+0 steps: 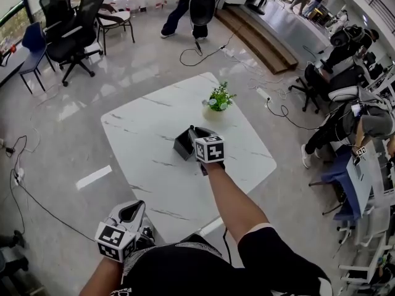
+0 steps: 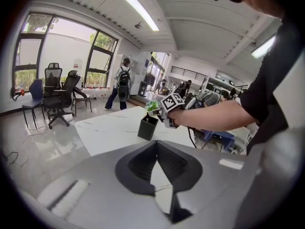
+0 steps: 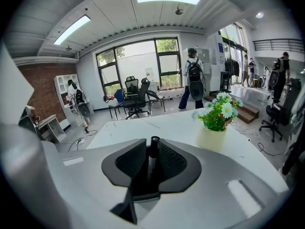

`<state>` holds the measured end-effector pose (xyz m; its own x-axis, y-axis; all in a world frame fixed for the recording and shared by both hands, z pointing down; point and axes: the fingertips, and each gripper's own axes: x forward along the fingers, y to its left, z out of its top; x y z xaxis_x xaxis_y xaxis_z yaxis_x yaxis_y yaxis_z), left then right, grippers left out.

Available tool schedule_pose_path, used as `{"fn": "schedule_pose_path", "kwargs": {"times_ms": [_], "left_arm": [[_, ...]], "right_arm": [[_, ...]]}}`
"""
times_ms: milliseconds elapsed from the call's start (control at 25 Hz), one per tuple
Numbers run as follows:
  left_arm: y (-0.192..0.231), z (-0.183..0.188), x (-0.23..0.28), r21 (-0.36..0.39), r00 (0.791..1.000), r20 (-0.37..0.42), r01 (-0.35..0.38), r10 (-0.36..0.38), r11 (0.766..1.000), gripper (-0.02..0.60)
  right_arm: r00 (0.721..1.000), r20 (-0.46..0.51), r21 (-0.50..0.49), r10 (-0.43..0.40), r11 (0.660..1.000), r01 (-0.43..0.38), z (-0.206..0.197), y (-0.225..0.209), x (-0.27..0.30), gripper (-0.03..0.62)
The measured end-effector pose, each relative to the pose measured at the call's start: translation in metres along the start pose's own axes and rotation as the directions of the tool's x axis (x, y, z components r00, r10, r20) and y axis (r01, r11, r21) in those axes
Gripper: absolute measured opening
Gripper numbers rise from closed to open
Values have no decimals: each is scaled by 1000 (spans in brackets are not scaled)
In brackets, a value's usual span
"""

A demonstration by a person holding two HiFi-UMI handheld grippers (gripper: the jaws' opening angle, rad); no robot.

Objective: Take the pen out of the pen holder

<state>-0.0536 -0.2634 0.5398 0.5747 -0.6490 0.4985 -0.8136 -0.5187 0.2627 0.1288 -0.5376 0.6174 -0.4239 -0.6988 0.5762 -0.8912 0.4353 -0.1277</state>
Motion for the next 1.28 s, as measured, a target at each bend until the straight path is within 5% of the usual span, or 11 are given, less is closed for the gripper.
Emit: {"fn": "schedule_pose_path", "kwargs": {"times_ms": [800, 1280], "left_arm": [[7, -10, -7, -40, 1000, -4, -18, 18, 999, 57], [1, -19, -12, -21, 1000, -3, 8, -8, 1000, 57]], "right_arm": [[993, -97, -79, -72, 995, 65, -6, -2, 25, 75], [997, -72, -78, -19, 997, 14, -6, 15, 15, 66]]}}
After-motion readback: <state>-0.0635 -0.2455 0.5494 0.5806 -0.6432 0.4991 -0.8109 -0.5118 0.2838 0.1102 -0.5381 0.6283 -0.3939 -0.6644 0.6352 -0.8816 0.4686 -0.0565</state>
